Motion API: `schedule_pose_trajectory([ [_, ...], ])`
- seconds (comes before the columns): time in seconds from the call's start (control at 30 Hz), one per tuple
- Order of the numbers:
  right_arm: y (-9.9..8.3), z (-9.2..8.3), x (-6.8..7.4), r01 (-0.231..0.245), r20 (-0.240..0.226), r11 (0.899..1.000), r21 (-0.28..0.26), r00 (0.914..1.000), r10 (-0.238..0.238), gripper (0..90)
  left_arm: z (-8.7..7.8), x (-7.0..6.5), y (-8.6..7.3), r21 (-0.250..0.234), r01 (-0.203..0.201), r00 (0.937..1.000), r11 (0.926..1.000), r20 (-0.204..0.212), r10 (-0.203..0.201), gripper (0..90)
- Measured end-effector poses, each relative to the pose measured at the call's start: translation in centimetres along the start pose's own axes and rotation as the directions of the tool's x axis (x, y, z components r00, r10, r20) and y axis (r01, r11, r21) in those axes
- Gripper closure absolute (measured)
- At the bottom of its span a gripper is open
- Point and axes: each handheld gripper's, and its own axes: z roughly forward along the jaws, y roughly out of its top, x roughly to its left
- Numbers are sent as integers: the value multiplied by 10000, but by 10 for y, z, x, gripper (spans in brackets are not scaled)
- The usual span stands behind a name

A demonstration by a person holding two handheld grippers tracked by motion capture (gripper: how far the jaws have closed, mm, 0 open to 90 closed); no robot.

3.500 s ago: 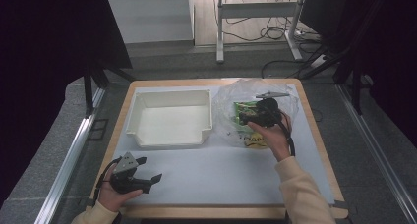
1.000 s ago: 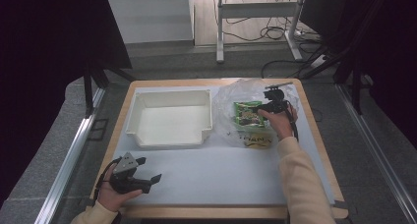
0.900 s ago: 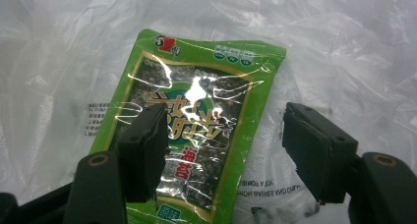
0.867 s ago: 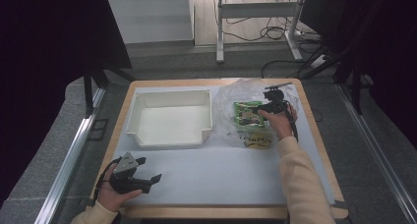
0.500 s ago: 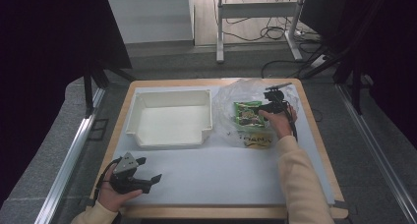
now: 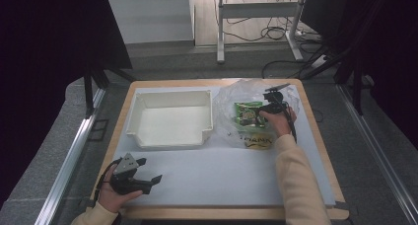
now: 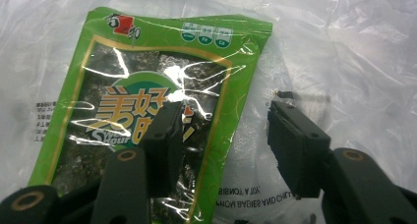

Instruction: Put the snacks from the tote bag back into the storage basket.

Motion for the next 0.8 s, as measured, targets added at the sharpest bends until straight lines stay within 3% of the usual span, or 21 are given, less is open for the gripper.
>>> schedule_pose_trajectory([
  [0.5, 4, 4, 2, -239, -3, 9985, 491, 9997, 239, 649, 0, 0, 0, 3, -4, 10000, 10000, 18, 4, 130],
  [0.7, 5, 7, 11, -85, 366, 9979, 637, 9993, 62, 705, 0, 0, 0, -12, -8, 10000, 10000, 29, 8, 130],
  [0.8, 5, 8, 13, -241, 414, 9974, 673, 9989, 214, 732, 0, -1, 0, -20, -7, 10000, 10000, 30, 7, 130],
])
